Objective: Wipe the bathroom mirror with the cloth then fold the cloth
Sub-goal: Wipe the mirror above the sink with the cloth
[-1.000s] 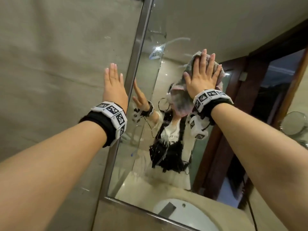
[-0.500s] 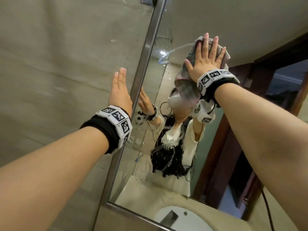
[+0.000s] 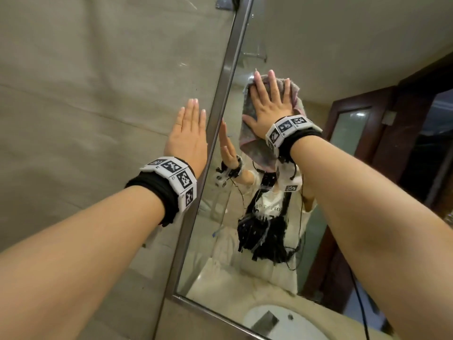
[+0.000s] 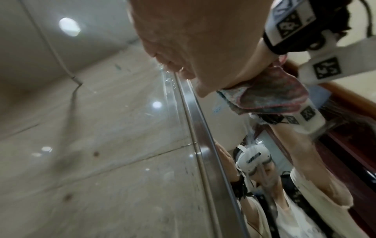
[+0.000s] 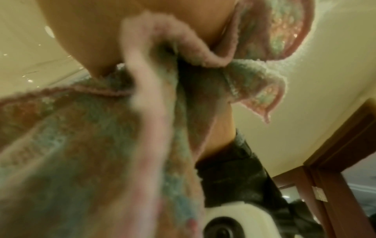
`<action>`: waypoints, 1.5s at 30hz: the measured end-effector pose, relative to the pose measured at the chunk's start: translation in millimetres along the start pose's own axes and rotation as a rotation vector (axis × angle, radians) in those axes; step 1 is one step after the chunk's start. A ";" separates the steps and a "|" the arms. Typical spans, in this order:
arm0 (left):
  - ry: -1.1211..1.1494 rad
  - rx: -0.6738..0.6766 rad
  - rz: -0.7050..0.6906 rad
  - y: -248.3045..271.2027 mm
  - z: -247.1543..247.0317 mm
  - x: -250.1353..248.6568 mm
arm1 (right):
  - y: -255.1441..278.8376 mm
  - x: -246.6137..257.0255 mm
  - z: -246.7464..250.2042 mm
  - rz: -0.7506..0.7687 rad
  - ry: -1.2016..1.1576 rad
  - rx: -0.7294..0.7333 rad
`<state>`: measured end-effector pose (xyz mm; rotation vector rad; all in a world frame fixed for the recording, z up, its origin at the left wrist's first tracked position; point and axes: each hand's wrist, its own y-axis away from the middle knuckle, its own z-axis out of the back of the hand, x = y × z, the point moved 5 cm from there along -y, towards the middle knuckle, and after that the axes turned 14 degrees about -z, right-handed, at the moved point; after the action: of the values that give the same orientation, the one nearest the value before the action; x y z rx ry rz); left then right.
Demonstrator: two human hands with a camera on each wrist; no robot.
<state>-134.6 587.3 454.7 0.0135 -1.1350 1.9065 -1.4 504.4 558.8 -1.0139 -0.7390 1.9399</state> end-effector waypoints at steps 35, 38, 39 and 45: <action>0.072 -0.224 0.143 6.8 18.4 22.5 | 54.0 49.4 -34.2 0.430 0.189 0.078; 0.036 -0.237 0.139 6.6 17.3 21.4 | 27.5 29.8 -13.0 0.323 0.146 0.035; 0.021 -0.243 0.136 6.7 16.7 20.7 | 19.1 25.4 -7.3 0.272 0.128 0.032; -0.067 -0.245 0.109 6.0 13.8 17.6 | 15.2 39.9 -7.2 0.150 0.058 -0.005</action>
<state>-154.8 588.4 465.9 -0.1227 -1.4339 1.8611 -15.1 531.8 528.3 -1.1519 -0.6519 2.0275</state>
